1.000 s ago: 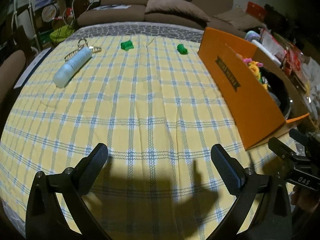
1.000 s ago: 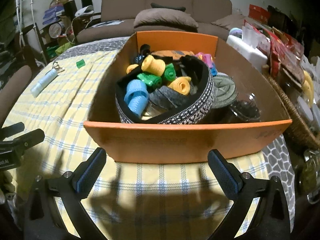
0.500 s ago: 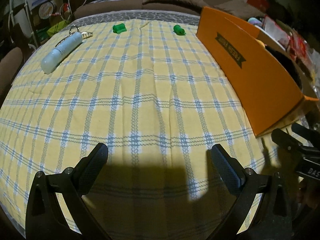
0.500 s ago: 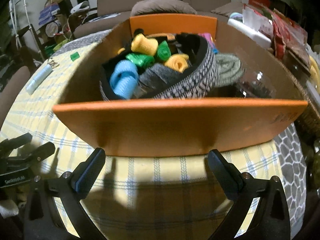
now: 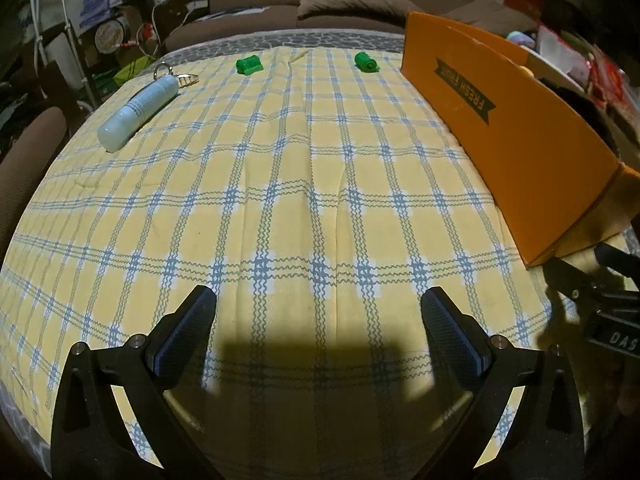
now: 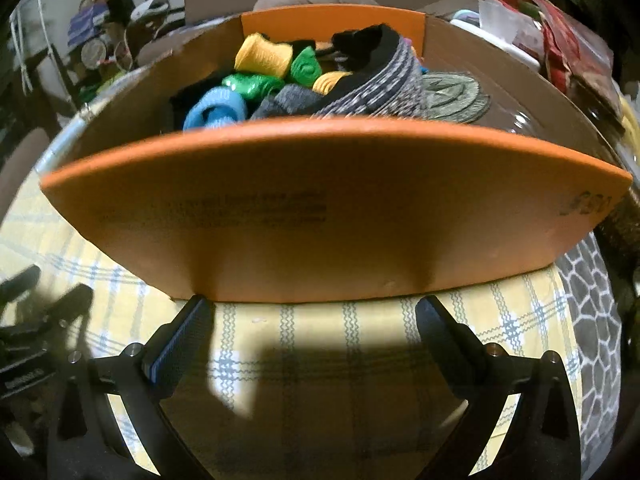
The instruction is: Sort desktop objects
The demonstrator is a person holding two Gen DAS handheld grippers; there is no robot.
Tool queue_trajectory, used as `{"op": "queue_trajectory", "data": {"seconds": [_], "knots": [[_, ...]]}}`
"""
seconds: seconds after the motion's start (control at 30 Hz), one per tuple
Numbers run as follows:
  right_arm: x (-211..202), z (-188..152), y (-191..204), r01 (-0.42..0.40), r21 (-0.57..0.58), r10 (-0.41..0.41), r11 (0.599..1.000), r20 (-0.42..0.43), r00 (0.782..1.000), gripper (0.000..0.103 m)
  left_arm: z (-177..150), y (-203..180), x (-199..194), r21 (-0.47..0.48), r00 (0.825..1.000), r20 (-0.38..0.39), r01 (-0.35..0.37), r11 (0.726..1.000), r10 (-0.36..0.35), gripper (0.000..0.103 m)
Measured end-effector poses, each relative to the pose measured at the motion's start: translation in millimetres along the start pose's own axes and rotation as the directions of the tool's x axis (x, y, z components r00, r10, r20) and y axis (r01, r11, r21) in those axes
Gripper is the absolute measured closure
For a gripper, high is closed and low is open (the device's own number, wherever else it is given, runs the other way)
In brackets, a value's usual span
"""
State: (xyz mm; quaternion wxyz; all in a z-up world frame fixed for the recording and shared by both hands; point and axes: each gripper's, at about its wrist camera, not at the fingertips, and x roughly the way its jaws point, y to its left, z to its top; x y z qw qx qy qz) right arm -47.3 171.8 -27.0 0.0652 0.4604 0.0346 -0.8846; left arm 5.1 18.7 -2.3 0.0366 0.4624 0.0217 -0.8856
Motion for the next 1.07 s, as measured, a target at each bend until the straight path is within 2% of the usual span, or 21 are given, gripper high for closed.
{"op": "queue_trajectory", "data": {"seconds": [0.23,1.07], "knots": [[0.2,-4.8,-2.2,0.002,-0.007,-0.002,1.000,0.029,1.000,0.000,0.2,0.0,0.4,0.000,1.000,0.000,0.001,1.000,-0.001,0.000],[-0.1,-6.4,-2.2,0.004,-0.009,-0.004,1.000,0.029,1.000,0.000,0.3,0.1,0.9,0.003,1.000,0.003,-0.004,1.000,0.004,0.000]]}}
